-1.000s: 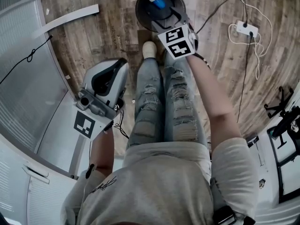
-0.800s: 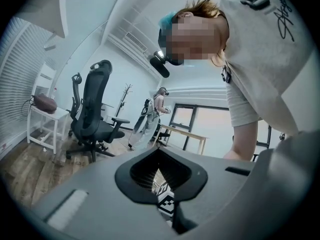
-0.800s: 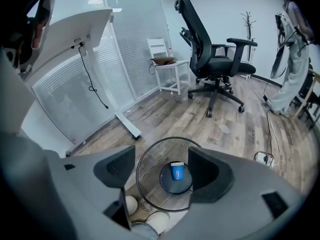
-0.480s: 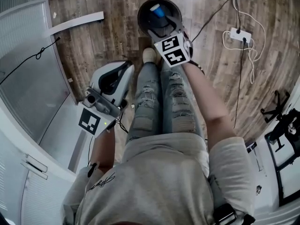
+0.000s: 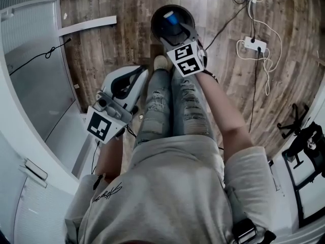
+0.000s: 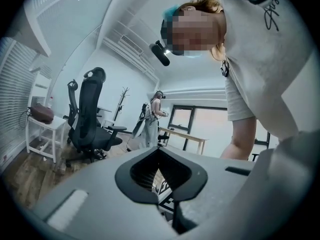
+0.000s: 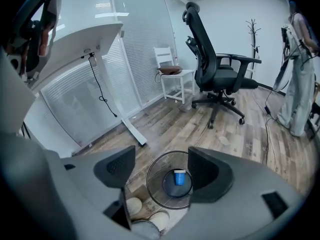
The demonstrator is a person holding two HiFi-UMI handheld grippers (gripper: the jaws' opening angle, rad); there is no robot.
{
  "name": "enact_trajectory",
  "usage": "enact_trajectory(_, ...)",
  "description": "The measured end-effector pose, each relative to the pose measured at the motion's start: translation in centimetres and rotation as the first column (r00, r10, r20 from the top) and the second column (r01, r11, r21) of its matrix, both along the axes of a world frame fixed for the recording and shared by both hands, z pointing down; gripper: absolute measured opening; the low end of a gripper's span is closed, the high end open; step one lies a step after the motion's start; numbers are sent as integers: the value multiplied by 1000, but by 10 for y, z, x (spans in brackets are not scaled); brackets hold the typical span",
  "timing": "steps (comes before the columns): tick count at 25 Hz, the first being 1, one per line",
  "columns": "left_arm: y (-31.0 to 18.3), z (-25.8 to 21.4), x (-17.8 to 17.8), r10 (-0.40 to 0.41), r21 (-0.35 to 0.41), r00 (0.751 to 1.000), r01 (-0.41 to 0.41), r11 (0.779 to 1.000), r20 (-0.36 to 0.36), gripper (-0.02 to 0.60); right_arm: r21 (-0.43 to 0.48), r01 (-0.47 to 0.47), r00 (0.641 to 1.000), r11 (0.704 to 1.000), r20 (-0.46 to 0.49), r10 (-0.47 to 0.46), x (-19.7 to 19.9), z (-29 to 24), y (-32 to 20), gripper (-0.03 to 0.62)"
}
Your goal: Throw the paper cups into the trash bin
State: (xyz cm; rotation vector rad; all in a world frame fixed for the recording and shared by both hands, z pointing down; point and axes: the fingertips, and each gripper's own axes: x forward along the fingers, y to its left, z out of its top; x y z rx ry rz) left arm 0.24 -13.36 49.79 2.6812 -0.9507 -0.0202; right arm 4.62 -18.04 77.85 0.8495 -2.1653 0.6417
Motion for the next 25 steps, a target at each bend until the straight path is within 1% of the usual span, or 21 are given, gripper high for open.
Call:
enact_trajectory(5,12,-14,2,0,-2,1000,0,1000,6,3,50,18,1000,999,1,-18,-8,-30,5,313)
enact_trajectory(8,16,-22,4,7,-1,1000,-7,1000,11,3,53,10,1000,999,19,-11,-8,-44,8,313)
enact_trajectory(14,14,-47,5,15,44,1000,-16,999,22,3,74,17,1000,997,11,-18,-1,-73,9,313)
enact_trajectory(20,19,-70,11,30,68,999,-33,997,39,3,86,10,1000,996,20,-11,5,-104,14,313)
enact_trajectory(25,22,-88,15,42,90,998,-46,995,54,3,107,35,999,994,20,-37,6,-130,17,313)
